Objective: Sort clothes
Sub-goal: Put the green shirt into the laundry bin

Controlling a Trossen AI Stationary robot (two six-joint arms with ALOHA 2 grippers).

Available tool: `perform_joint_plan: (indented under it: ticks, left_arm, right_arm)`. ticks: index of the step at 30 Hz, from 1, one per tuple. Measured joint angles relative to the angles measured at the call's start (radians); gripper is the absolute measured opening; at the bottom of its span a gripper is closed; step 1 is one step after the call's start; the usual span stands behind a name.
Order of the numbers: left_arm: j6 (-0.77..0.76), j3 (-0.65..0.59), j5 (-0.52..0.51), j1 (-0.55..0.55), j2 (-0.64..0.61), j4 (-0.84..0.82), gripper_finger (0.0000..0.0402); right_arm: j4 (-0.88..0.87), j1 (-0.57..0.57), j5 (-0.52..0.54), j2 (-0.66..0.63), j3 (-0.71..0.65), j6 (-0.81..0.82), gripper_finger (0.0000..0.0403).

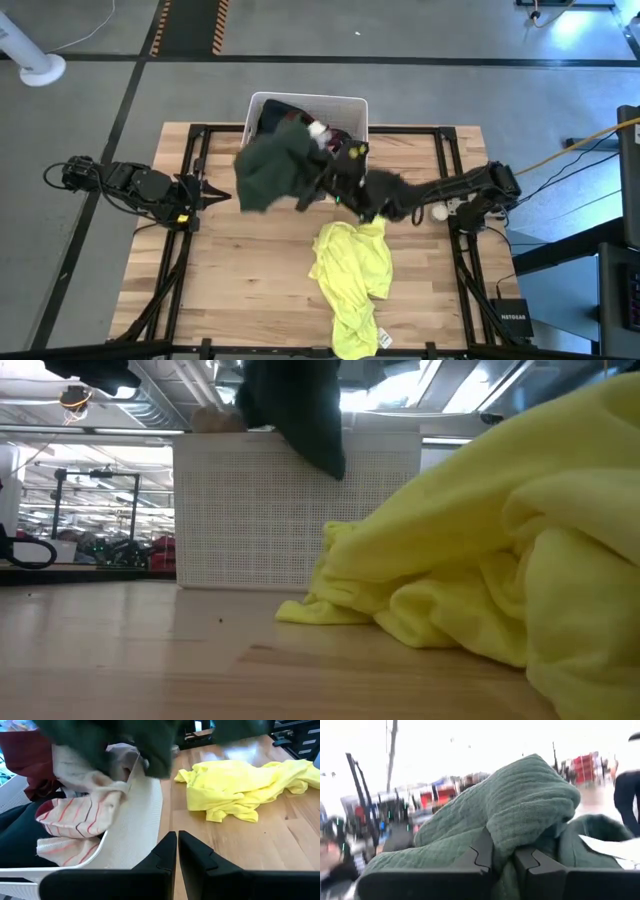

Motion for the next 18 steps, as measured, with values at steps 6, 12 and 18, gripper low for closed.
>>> perform_joint_plan:
  ticks: [6,12,18]
  left_arm:
    - [0.0,0.0,0.0,0.0,0.0,0.0,0.0013]
    - [0.005,0.0,0.0,0.0,0.0,0.0,0.0013]
    - [0.007,0.0,0.0,0.0,0.0,0.0,0.0013]
  right_arm:
    - [0.072,-0.135,-0.122,-0.014,0.077,-0.016,0.0032]
    - [-0.061,-0.246,-0.211,0.0,0.247,-0.021,0.0032]
    - [-0.388,-0.305,-0.185,0.003,0.285,0.037,0.0032]
